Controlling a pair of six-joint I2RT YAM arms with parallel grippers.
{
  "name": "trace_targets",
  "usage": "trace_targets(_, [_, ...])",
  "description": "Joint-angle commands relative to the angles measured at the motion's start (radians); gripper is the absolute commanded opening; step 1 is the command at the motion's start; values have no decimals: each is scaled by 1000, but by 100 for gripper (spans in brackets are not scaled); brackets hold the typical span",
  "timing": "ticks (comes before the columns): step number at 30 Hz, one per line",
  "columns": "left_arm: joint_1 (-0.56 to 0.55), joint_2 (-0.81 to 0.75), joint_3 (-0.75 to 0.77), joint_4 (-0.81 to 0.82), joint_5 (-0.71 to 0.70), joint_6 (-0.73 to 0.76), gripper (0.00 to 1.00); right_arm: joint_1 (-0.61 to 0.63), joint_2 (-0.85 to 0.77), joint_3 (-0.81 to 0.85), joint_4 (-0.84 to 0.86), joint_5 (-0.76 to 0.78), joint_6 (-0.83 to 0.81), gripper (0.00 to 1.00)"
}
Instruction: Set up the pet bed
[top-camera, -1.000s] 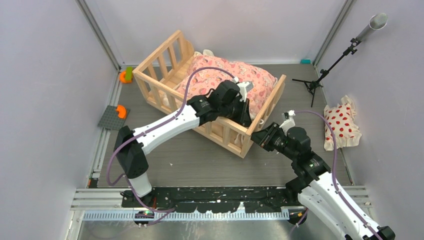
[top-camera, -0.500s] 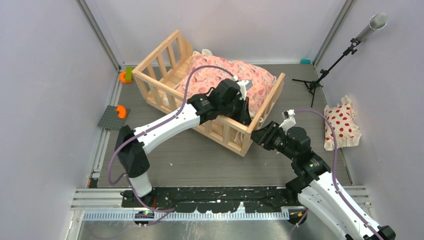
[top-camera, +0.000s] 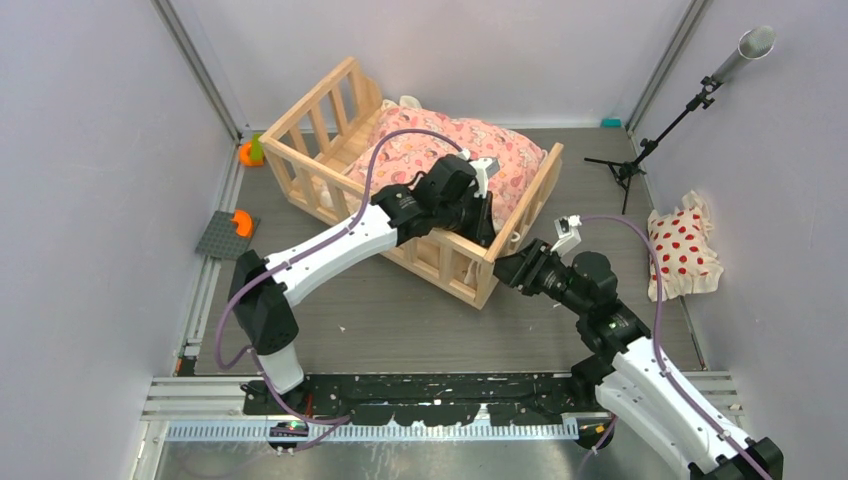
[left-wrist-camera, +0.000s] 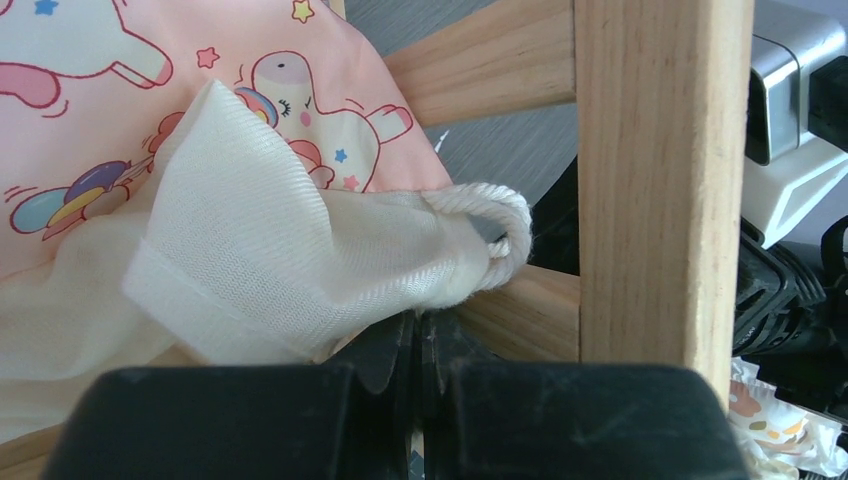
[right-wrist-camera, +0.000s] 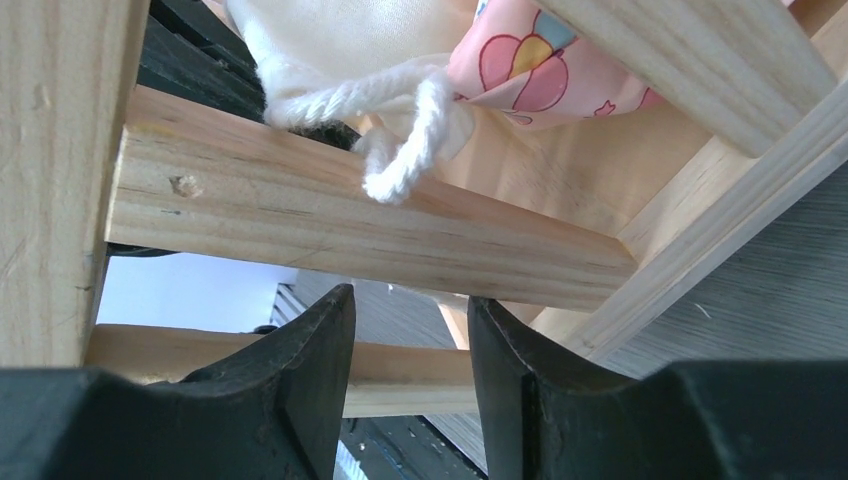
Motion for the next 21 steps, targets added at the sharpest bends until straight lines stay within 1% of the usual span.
trace_targets(1, [-27, -38, 29, -41, 87, 0, 0, -13, 58, -27, 328, 57, 17, 52])
trace_targets(5, [-27, -35, 30, -35, 87, -6, 0, -13, 81, -33, 333, 92, 58, 45])
trace_targets(12, [-27, -27, 29, -28, 83, -9, 0, -13, 60, -105, 419, 146, 195, 42])
trace_targets(13, [-26, -25, 27, -26, 83, -11, 0, -12, 57, -120, 447, 155, 219, 41])
trace_targets(16, [-26, -23, 26, -21, 84, -16, 0, -13, 57, -168, 521, 181, 283, 46])
trace_targets(21, [-26, -14, 33, -16, 87, -23, 0, -13, 95, -196, 628, 169, 343, 50])
